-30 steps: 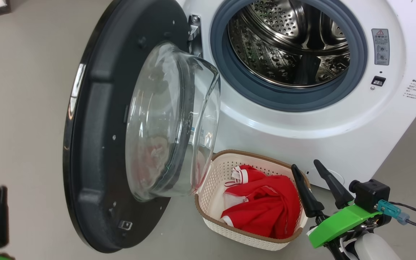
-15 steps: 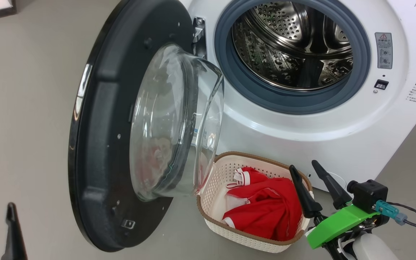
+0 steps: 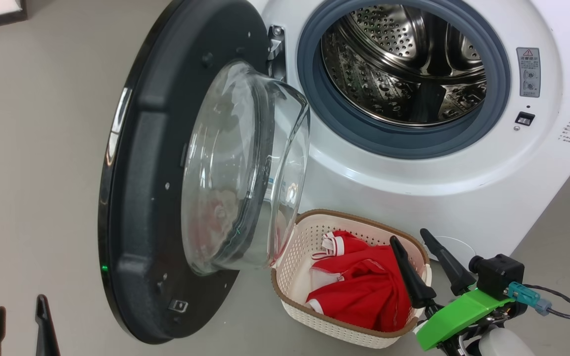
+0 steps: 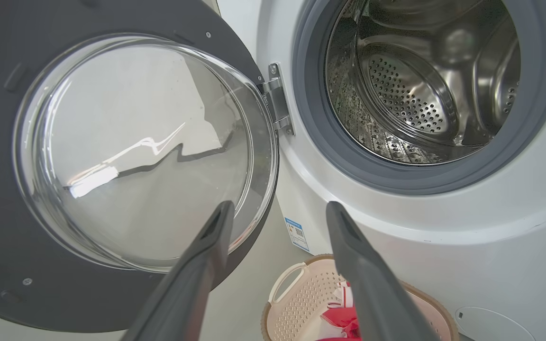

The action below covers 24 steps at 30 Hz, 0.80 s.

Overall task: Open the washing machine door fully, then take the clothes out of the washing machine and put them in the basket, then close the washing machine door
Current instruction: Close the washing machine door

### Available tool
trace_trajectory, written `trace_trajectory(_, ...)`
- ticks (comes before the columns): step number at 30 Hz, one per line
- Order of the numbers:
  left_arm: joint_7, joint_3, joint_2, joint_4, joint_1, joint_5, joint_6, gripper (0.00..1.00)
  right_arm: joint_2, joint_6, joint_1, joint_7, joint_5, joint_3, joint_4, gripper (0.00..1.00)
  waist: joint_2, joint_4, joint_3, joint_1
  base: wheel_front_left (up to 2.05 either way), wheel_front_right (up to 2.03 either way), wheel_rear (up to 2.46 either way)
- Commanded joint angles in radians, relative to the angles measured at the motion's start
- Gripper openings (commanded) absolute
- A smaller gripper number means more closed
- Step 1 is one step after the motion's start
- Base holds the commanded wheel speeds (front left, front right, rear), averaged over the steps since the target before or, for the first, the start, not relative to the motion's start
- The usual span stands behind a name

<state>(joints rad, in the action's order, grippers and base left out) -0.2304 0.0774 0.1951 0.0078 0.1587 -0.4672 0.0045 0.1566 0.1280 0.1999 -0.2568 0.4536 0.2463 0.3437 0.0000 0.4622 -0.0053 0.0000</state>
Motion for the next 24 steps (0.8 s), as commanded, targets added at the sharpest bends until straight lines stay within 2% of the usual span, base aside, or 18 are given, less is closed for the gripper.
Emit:
trace_trajectory(1,-0.009,0.033,0.018,-0.018,-0.033,0.014,0.004,1.00,0.001,0.003,0.009,-0.005,0.014,0.023,-0.027,1.00,0.0000,0.000,0.000,0.0000,0.00,0.00,0.00)
trace_trajectory(24,0.025,0.022,0.043,-0.059,-0.033,0.028,0.039,1.00,-0.002,0.003,0.024,-0.005,0.022,0.043,-0.028,1.00,0.0000,-0.021,0.013,0.0000,0.00,0.00,0.00)
